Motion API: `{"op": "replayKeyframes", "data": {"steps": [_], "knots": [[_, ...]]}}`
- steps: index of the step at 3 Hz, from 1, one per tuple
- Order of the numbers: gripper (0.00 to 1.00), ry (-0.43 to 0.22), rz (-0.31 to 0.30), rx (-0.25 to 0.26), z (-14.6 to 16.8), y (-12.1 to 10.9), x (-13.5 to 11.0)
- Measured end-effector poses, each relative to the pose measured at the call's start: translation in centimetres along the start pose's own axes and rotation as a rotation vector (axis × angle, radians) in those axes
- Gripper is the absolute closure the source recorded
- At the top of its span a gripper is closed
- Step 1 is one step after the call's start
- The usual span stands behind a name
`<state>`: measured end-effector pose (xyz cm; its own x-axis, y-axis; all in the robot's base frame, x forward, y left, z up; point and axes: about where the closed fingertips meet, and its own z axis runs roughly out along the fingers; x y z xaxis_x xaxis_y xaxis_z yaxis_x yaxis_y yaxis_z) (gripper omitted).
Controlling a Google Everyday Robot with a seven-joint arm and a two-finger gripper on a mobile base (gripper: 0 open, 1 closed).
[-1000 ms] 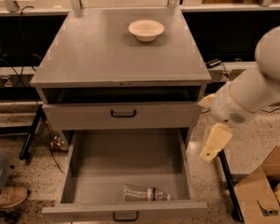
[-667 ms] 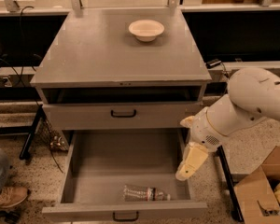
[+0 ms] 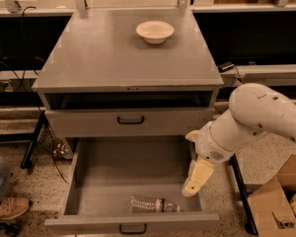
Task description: Pick water bottle from middle drawer and place on counter
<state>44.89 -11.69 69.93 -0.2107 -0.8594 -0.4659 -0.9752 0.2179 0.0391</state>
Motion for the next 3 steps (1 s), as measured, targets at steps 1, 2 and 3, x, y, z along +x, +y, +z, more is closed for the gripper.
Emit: {"op": "replayKeyframes", "data": {"steps": [1,2,3], "knots": [[0.00,-0.005,0.005,-0.024,4.7,-0.8,2.0],[0.00,-0.008,0.035,-0.036,10.3,-2.5,3.7],[0.00,-0.021,0.076,-0.061,15.6,-3.5,4.6]]}}
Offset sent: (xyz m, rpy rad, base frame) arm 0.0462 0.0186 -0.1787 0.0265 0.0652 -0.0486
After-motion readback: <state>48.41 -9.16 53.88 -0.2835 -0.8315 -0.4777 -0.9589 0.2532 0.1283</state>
